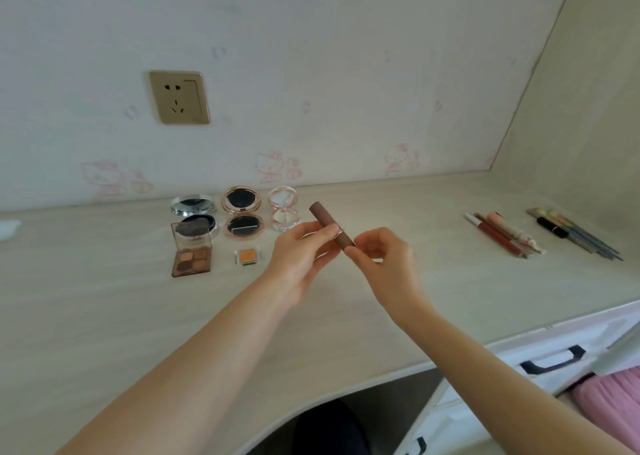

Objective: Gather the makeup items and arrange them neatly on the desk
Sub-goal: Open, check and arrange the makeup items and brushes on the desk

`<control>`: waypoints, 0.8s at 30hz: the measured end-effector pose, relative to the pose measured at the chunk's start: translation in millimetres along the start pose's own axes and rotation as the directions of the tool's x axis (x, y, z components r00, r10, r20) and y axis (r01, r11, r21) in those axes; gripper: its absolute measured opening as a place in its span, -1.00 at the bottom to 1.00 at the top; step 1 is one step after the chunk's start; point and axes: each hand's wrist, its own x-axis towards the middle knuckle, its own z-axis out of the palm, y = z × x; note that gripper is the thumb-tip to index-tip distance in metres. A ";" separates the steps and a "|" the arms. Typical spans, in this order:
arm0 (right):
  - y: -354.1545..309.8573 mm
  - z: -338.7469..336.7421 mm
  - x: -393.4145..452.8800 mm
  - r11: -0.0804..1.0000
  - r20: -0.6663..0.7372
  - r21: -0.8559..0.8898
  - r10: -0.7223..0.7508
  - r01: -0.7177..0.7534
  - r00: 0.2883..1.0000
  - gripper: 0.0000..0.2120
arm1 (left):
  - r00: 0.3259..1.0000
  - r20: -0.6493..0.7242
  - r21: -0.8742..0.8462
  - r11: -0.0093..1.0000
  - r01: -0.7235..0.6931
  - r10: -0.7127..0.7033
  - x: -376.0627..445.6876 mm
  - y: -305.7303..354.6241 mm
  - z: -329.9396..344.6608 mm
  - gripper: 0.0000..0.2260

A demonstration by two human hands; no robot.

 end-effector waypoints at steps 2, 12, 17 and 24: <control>-3.8 14.4 -5.9 1.000 0.022 0.011 0.002 -0.002 1.000 -0.90 | 1.000 -0.016 -0.014 1.000 -0.016 0.016 -8.0 4.8 -14.0 -0.76; -12.9 66.6 -26.7 1.000 0.163 0.021 -0.021 0.018 0.986 -0.90 | 0.991 -0.051 0.111 0.987 -0.119 0.125 -36.9 16.3 -62.2 -0.81; -13.8 71.8 -23.7 1.000 0.269 -0.023 -0.010 0.017 0.963 -0.94 | 0.980 -0.061 0.254 0.952 -0.171 0.192 -43.1 19.1 -75.1 -0.83; -15.1 65.4 -15.7 0.999 0.306 0.002 -0.039 0.040 0.951 -0.75 | 0.920 0.109 0.753 0.573 -0.323 0.376 -46.9 15.1 -99.7 -0.80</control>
